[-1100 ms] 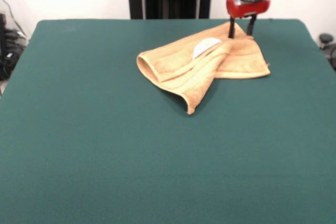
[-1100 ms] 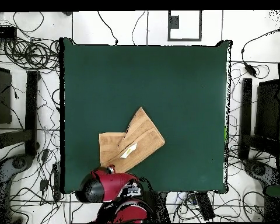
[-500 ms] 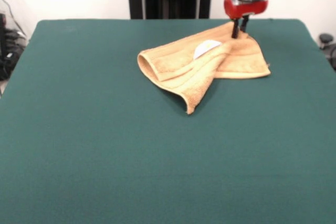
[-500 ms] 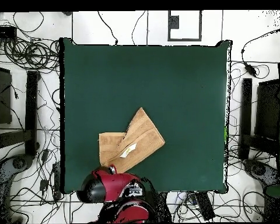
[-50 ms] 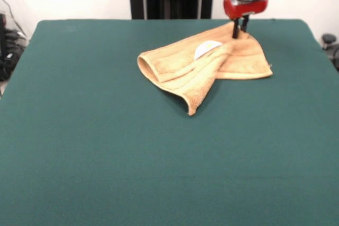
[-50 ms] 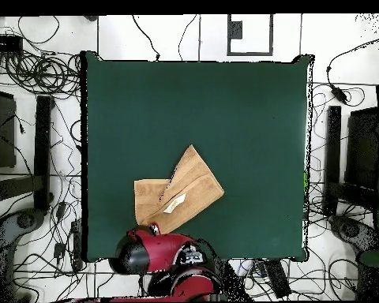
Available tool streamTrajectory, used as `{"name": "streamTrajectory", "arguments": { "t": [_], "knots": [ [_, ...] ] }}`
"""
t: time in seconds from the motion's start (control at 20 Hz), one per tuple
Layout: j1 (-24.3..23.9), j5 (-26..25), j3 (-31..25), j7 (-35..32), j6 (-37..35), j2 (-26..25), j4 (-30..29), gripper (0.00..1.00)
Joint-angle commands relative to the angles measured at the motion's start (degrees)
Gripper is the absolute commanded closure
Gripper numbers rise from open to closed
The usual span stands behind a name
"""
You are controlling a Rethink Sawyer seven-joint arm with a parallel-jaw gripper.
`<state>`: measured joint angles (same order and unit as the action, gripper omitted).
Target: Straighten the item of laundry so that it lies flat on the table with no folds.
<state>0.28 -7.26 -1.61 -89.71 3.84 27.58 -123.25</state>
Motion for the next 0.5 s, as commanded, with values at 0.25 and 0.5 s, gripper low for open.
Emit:
{"name": "streamTrajectory", "arguments": {
  "t": [0.25, 0.5],
  "knots": [
    [-10.04, -5.71, -10.71, -5.92, -3.63, 3.93, -2.36, 1.0],
    [-15.5, -8.56, -14.68, -3.81, -6.59, 5.25, -3.41, 1.0]
  ]
}}
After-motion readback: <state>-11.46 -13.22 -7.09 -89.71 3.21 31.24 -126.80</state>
